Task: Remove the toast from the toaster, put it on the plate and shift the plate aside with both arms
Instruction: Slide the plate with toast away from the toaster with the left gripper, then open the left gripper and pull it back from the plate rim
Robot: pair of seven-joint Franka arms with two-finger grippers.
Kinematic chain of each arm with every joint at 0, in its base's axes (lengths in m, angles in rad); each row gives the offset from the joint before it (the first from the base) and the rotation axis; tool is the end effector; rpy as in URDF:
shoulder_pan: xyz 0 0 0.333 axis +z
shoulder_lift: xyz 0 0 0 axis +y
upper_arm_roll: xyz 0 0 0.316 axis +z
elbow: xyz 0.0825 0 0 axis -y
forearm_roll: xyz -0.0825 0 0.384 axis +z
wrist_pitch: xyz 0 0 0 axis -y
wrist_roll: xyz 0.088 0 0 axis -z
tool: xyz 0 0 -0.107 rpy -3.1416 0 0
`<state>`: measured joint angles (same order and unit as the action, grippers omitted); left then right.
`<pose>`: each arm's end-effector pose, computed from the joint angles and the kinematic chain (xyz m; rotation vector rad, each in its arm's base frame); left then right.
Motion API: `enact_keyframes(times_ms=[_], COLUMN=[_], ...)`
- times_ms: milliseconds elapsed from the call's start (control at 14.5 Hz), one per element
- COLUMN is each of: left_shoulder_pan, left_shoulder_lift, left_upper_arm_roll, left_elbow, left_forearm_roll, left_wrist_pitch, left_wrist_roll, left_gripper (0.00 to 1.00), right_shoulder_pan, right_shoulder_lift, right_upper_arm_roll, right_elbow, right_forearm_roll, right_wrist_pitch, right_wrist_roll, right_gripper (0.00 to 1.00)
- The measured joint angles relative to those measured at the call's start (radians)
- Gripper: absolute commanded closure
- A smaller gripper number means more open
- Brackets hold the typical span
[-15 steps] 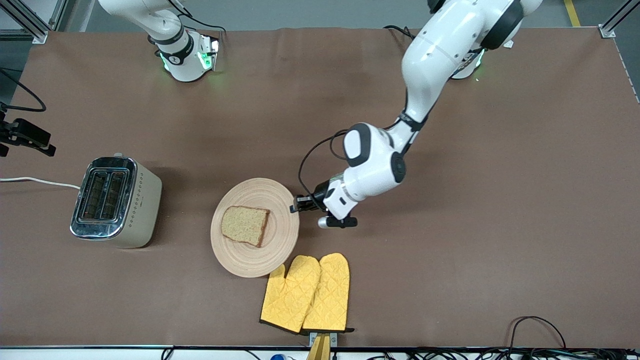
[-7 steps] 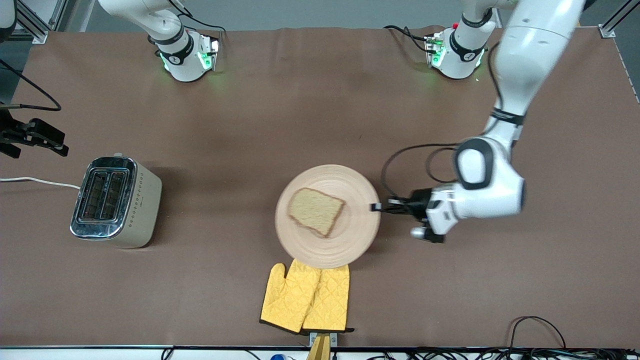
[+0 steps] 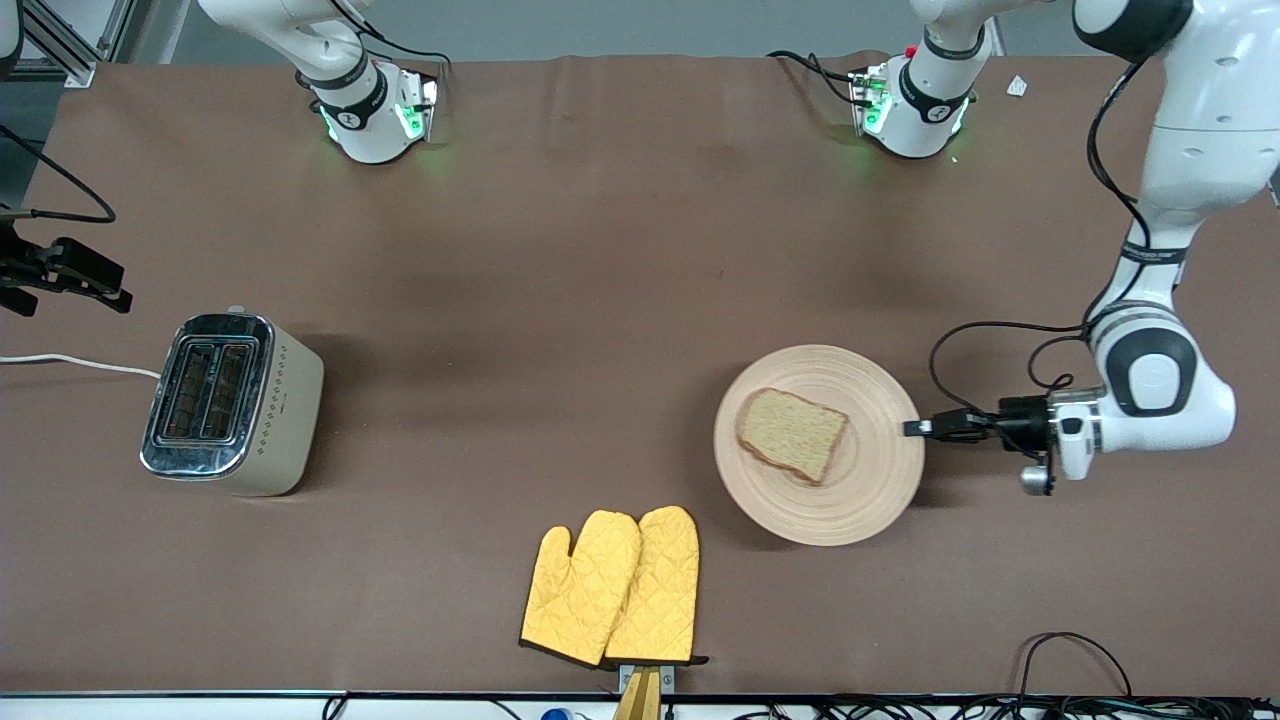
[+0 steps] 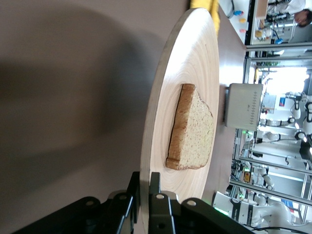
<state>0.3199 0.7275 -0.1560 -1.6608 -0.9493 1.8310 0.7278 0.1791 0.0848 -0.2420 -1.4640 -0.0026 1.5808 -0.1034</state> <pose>0.6415 0.0492 0.1877 2.0834 -0.0085 -0.0744 0.5809 -0.0304 0.6290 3.1148 0.0649 0.0506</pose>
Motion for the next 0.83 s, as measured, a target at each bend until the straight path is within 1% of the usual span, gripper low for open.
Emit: enact_keyframes(times_ms=[138, 344, 412, 481, 550, 619, 688, 756, 825], left_shoulder_pan=[0.084, 0.202, 0.229, 0.248, 0.257, 0.26, 0.26, 0.259, 0.258], left_shoulder_lift=[0.023, 0.066, 0.084, 0.102, 0.118, 0.129, 0.136, 0.138, 0.137], left_upper_arm_roll=[0.001, 0.002, 0.002, 0.002, 0.001, 0.0, -0.003, -0.007, -0.009], left_elbow=[0.002, 0.01, 0.014, 0.017, 0.021, 0.028, 0.035, 0.04, 0.047], left_forearm_roll=[0.048, 0.067, 0.068, 0.068, 0.068, 0.067, 0.067, 0.067, 0.067], left_wrist_pitch=[-0.032, -0.083, -0.091, -0.095, -0.097, -0.105, -0.11, -0.112, -0.113], left_wrist_roll=[0.015, 0.081, 0.102, 0.12, 0.132, 0.138, 0.139, 0.139, 0.139], left_gripper=[1.0, 0.99, 0.96, 0.84, 0.61, 0.48, 0.08, 0.0, 0.0], right_shoulder_pan=[0.0, -0.002, -0.003, -0.003, -0.006, -0.011, -0.016, -0.018, -0.018], right_shoulder_lift=[0.0, 0.0, 0.0, 0.0, 0.0, 0.0, 0.0, 0.0, 0.0], right_upper_arm_roll=[0.002, 0.002, 0.001, 0.001, 0.0, 0.0, -0.001, -0.001, 0.001], right_elbow=[0.0, 0.0, 0.0, 0.0, 0.0, 0.0, 0.0, 0.0, 0.001], right_forearm_roll=[0.0, 0.0, -0.001, -0.002, -0.002, -0.002, -0.002, -0.002, -0.002], right_wrist_pitch=[0.0, 0.0, 0.0, 0.0, 0.002, 0.003, 0.003, 0.003, 0.003], right_wrist_roll=[0.0, 0.0, 0.0, 0.0, 0.0, 0.0, 0.0, 0.0, -0.001], right_gripper=[0.0, 0.0, 0.0, 0.0, 0.0, 0.0, 0.0, 0.0, 0.0])
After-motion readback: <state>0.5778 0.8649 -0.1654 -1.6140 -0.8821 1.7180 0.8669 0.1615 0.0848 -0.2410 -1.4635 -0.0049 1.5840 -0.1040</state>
